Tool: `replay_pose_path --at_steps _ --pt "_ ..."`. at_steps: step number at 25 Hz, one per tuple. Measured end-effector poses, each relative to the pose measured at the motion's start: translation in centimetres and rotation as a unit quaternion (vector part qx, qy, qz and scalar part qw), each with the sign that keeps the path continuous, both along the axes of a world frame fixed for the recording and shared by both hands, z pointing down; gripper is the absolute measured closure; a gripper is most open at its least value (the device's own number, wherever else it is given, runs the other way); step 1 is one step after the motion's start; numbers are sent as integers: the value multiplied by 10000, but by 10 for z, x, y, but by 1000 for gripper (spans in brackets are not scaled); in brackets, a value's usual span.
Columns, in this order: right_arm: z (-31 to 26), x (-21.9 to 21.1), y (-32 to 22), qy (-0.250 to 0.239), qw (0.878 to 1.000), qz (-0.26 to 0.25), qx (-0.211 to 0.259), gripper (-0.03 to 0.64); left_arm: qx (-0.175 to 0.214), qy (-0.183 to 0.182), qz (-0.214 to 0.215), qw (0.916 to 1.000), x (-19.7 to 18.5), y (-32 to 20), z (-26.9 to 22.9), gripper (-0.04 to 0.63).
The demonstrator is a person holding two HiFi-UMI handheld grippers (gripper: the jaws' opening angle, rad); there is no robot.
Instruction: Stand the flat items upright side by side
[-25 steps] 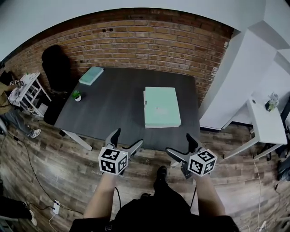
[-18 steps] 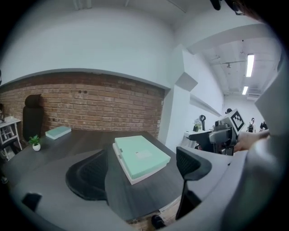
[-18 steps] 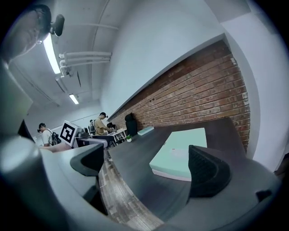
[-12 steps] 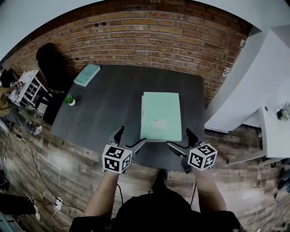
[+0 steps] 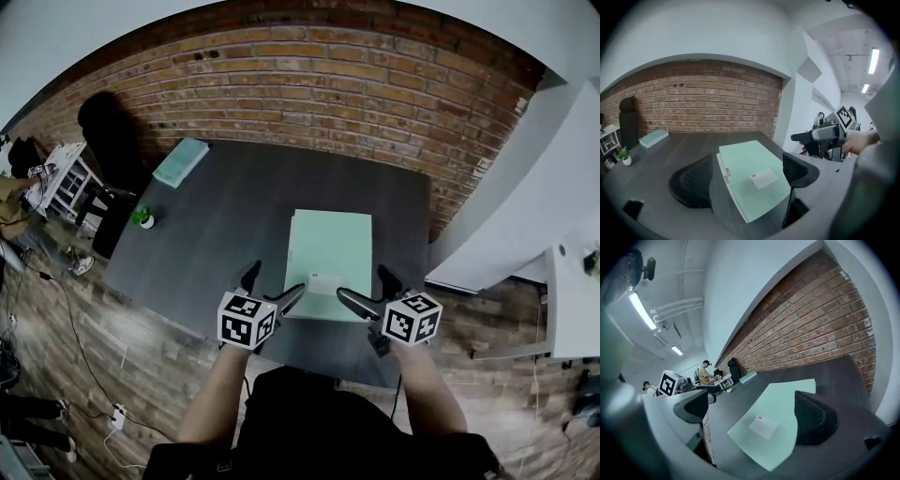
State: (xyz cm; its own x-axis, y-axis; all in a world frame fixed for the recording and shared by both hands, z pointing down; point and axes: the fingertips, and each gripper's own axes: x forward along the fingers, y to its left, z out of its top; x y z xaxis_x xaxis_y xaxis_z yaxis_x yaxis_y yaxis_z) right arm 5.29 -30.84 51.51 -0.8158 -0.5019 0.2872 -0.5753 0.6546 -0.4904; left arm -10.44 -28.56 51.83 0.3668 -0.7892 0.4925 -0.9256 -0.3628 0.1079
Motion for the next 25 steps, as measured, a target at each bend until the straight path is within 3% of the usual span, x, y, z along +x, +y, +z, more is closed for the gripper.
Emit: replay_pose_path --at_steps 9,15,25 --pt "56 -2 -47 565 9964 247 -580 34 -802 351 -24 9962 -17 -41 65 107" --pt "104 2 -68 1074 9874 367 -1103 34 -1259 396 415 9904 -9 -54 103 107" --pt "144 6 -77 1296 9757 378 -1728 34 -1928 584 701 9770 -5 -68 153 106"
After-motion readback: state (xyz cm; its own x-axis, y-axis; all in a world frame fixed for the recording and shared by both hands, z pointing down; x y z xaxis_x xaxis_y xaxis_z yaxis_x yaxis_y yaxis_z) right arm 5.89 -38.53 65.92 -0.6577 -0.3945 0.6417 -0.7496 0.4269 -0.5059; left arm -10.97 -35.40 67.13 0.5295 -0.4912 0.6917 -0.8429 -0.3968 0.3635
